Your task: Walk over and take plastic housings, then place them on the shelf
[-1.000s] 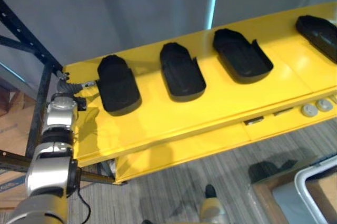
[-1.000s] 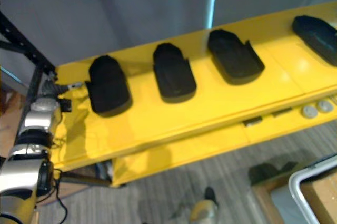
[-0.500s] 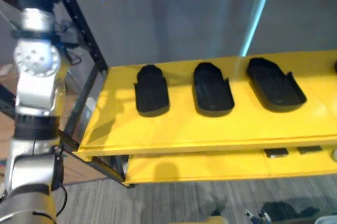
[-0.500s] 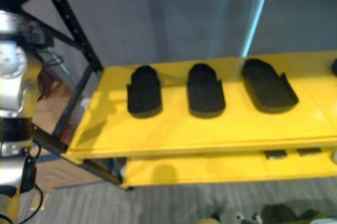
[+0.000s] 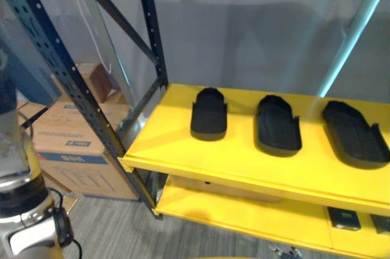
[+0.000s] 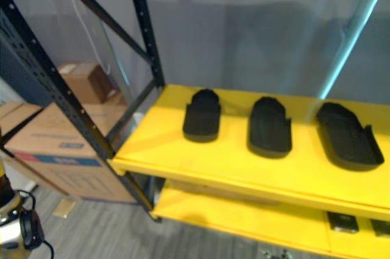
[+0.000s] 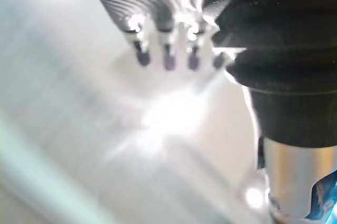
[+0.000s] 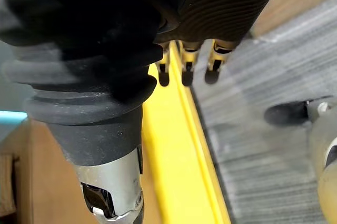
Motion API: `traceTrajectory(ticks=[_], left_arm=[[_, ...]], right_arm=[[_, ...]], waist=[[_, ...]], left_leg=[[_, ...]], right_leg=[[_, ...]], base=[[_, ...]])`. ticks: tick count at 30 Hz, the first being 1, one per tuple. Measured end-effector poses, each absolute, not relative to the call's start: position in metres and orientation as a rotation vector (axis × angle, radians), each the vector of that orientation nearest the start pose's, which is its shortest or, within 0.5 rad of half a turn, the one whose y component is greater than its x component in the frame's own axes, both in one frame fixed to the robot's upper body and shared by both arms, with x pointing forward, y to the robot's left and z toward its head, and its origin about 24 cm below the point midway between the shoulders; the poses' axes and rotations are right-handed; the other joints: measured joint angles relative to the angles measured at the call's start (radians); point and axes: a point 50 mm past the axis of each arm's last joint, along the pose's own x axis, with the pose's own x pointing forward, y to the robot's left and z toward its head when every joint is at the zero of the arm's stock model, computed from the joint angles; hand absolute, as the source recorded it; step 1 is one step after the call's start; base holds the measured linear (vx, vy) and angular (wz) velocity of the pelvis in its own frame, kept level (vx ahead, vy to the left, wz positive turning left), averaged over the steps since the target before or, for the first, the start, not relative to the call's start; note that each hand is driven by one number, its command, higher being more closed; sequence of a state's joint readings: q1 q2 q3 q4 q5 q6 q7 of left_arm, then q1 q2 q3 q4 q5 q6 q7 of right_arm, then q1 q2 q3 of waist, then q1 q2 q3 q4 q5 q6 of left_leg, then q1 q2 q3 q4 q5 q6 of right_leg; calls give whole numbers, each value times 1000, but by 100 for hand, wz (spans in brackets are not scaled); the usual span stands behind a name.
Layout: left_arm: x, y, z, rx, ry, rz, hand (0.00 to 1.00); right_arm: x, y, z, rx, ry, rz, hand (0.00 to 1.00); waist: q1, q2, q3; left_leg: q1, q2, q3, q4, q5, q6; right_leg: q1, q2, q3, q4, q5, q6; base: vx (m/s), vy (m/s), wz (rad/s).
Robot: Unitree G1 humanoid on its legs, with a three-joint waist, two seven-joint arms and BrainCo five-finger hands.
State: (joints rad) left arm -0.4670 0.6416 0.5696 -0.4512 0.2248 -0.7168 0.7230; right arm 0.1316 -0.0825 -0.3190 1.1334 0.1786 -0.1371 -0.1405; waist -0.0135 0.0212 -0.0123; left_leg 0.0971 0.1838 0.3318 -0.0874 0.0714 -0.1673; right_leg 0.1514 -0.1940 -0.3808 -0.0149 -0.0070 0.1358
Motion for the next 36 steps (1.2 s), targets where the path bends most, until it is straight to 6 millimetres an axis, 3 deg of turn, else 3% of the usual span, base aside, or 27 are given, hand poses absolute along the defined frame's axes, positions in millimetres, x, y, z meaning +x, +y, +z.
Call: traceTrajectory(ticks=[4, 6, 7, 9, 10, 12, 13, 14, 15, 17, 18, 20, 22, 24, 26, 29, 31, 36], left_arm=[[114, 280, 309, 302, -1999, 1183, 0], [110, 317, 284, 230, -1773, 1498, 0], [110, 327, 274, 201, -1688, 1561, 0], [113, 368, 217, 152, -1258, 1800, 0], [112, 375, 200, 140, -1151, 1843, 0], [103, 389, 126, 115, -751, 1967, 0], [98, 392, 109, 112, -656, 1990, 0], [88, 394, 79, 100, -494, 2022, 0], [83, 394, 67, 105, -424, 2033, 0], [56, 388, 18, 124, -137, 2043, 0], [50, 385, 5, 123, -56, 2034, 0], [32, 365, -43, 66, 241, 1932, 0], [23, 352, -67, 24, 409, 1820, 0], [1, 330, -102, -82, 673, 1627, 0], [-13, 308, -124, -181, 841, 1493, 0], [-31, 278, -146, -409, 1003, 1339, 0], [-35, 268, -152, -486, 1048, 1249, 0], [-20, 250, -160, -590, 1069, 1017, 0]], right_arm=[[47, -227, -166, 151, 1145, -632, 0], [43, -227, -167, 155, 1169, -635, 0], [41, -227, -167, 156, 1179, -638, 0], [33, -228, -168, 180, 1212, -674, 0], [31, -228, -168, 193, 1220, -691, 0], [25, -229, -169, 251, 1240, -758, 0], [25, -229, -168, 261, 1239, -763, 0], [24, -228, -168, 292, 1230, -786, 0], [21, -227, -168, 300, 1235, -794, 0], [23, -224, -168, 333, 1219, -811, 0], [24, -224, -168, 341, 1212, -818, 0], [24, -225, -168, 368, 1199, -836, 0], [22, -226, -168, 395, 1202, -851, 0], [15, -230, -168, 436, 1200, -903, 0], [9, -235, -167, 456, 1195, -952, 0], [5, -238, -167, 468, 1196, -978, 0], [8, -238, -167, 478, 1189, -962, 0], [25, -238, -167, 521, 1137, -917, 0]], waist=[[6, 2, -4], [21, 7, -6], [25, 6, -6], [33, 7, -7], [37, 6, -7], [59, -7, -4], [60, -8, -5], [60, -22, 0], [60, -30, 2], [61, -66, 6], [61, -70, 7], [58, -71, 9], [57, -64, 9], [52, -49, 9], [50, -44, 13], [49, -33, 18], [50, -31, 22], [39, -29, 43]], left_leg=[[-12, 0, -23, 0, 4, -1], [-12, 0, -27, 0, 4, -1], [-12, 0, -30, 0, 4, -1], [-15, -2, -53, 0, 4, -1], [-15, -2, -55, 0, 4, -1], [-9, -2, -56, 0, 4, -1], [-9, -2, -58, 0, 4, -1], [-9, -2, -63, 0, 4, -1], [-7, -2, -65, 0, 4, -1], [13, -3, -61, -1, -3, -1], [20, -4, -59, -1, -5, 0], [25, -10, -51, -1, -17, 5], [25, -12, -52, -1, -20, 1], [25, -11, -51, -1, -21, -1], [25, -10, -51, -1, -24, -3], [30, -8, -47, -1, -28, -3], [43, -4, -40, -1, -31, -7], [66, -2, -2, -1, -41, -15]], right_leg=[[9, 4, -26, -13, 1, 1], [19, 6, -32, -21, 5, 8], [24, 6, -36, -24, 6, 10], [41, 8, -61, -31, 6, 9], [42, 9, -63, -32, 6, 9], [47, 9, -66, -32, 0, 1], [49, 9, -69, -32, 0, 0], [54, 9, -78, -32, -1, -1], [58, 9, -81, -32, -2, -3], [76, 7, -83, -30, -8, -11], [80, 5, -83, -29, -9, -12], [81, -2, -79, -28, -14, -13], [81, -4, -79, -27, -15, -11], [82, -4, -78, -24, -20, -5], [82, -4, -78, -23, -24, 0], [81, -3, -71, -15, -32, 7], [81, -1, -60, -12, -33, 8], [78, -1, -27, -13, -32, 9]], base=[[6, -8, 17], [31, -7, 6], [29, -13, 14], [26, -14, 25], [21, -7, 17], [6, -1, 2], [7, -5, 9], [4, -5, 11], [10, -5, 10], [4, 2, -2], [-6, 16, -13], [-38, 24, -7], [-16, 9, 1], [0, 0, 0], [17, -2, 0], [65, -5, -2], [73, -3, -12], [55, 5, -20]])
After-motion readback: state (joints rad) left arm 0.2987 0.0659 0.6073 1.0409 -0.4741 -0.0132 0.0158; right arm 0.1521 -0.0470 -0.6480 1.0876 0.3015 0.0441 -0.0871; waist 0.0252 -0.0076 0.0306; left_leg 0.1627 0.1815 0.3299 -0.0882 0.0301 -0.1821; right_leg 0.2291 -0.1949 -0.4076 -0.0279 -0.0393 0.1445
